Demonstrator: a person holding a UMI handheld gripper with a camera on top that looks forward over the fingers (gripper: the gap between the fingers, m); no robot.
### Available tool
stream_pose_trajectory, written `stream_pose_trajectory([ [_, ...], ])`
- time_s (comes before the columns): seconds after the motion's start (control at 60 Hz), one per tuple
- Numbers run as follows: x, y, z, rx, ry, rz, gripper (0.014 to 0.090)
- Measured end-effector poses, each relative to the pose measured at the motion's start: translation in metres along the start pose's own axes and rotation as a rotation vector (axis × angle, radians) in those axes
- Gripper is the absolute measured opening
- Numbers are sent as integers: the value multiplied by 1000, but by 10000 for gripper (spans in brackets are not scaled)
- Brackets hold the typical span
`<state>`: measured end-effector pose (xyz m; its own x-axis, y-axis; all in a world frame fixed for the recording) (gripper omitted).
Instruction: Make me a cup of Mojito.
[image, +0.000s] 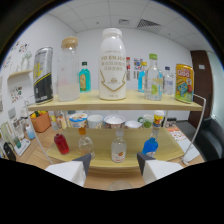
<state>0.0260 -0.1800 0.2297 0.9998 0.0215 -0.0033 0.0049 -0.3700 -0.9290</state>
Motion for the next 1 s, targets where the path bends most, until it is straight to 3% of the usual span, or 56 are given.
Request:
stream_pose_trajectory([
  [0.1, 5, 1, 31, -28, 1, 19, 815],
  [0.217, 10, 11, 58, -66, -1, 38, 708],
  [0.5, 12, 18, 83, -85, -16, 58, 364],
  [0.75, 10, 17, 72, -86, -22, 43, 348],
  [1.0, 29, 0, 10, -21, 51, 24, 339],
])
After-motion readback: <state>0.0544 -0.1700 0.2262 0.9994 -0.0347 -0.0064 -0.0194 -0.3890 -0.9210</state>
